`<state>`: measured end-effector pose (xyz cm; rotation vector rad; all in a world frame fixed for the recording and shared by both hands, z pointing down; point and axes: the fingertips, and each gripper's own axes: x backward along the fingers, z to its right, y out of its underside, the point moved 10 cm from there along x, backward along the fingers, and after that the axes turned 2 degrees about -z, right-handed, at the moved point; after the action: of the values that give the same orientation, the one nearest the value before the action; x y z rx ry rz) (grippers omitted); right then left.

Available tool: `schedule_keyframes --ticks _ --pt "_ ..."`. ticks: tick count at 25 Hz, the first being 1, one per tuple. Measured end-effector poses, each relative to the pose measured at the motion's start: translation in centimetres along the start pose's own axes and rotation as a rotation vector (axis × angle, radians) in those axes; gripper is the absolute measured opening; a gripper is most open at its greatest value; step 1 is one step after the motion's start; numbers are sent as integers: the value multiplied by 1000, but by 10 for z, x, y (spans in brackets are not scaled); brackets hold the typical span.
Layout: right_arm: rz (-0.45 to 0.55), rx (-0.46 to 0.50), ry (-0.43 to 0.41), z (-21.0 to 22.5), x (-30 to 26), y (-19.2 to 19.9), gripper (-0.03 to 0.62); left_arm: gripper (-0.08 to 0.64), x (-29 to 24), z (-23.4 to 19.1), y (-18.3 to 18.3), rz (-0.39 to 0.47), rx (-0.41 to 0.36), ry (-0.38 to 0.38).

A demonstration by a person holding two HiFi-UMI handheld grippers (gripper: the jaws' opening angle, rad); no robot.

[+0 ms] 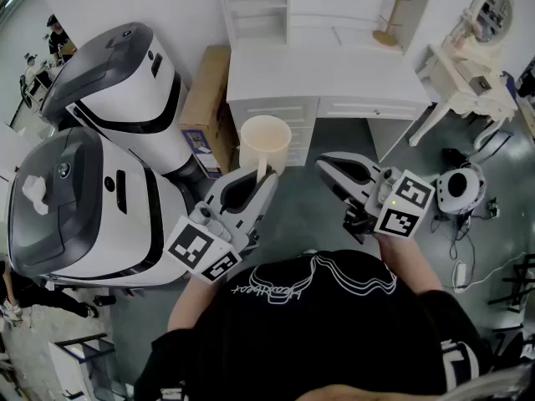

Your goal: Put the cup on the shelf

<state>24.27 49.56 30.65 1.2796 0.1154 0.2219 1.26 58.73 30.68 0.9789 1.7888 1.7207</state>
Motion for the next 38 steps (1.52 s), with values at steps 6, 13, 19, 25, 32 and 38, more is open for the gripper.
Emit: schedule_keyframes --ticks 6,13,19,25,32,38 --pt "0 -12 -2 5 3 6 6 40 -5 2 4 -11 -10 -1" --pt "11 -45 -8 38 3 5 6 40 -32 -11 8 -35 -5 -7" --pt "14 -84 -7 91 -8 5 6 40 -69 -46 19 -63 18 -16" --pt "8 -118 -1 165 -19 -7 6 40 -128 -93 31 -90 46 -36" --pt "-7 -81 16 249 -32 -33 6 40 -201 -145 38 -96 65 -47" --pt "-12 -67 2 294 -40 -50 6 40 -243 -170 34 -93 59 -62"
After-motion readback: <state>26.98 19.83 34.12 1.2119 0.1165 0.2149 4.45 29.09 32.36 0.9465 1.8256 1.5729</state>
